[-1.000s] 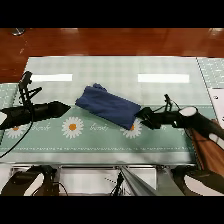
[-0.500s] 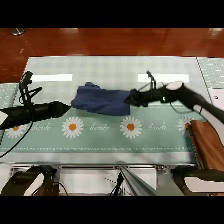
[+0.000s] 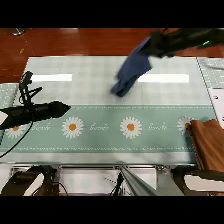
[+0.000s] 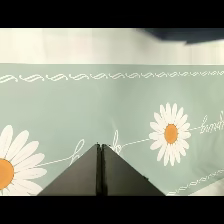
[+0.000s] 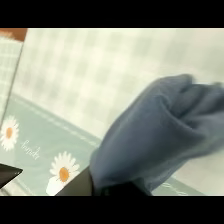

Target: Fold the shirts.

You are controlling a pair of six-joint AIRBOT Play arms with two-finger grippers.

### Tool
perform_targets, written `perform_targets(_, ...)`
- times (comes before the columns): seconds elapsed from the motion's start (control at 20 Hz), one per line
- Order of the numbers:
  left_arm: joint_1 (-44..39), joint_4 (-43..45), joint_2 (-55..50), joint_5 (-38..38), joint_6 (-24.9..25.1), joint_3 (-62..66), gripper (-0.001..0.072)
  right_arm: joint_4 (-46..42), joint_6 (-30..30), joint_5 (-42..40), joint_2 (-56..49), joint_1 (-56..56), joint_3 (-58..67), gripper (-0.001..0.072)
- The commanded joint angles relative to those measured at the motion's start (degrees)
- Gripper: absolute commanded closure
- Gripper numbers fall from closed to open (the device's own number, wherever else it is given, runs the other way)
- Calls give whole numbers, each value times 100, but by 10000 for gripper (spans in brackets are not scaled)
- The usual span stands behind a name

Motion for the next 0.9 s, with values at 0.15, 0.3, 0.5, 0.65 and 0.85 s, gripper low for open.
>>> perform_targets(0.15, -4, 2, -4, 2, 9, 0, 682, -717, 876, 1436, 776, -1812, 743, 689)
perform_targets(0.3, -4, 2, -4, 4, 9, 0, 682, -1322, 1246, 2129, 1217, -2588, 741, 689)
perform_targets(0.5, -4, 2, -4, 9, 68, -2, 682, -2347, 1449, 2885, 1740, -3370, 450, 689)
perform_targets(0.65, -4, 4, -4, 11, 68, -2, 682, -2533, 1545, 2889, 2476, -4030, -595, 689)
perform_targets(0.85, -4, 4, -4, 96, 68, -2, 682, -3536, 1502, 2892, 3657, -5040, -2210, 689)
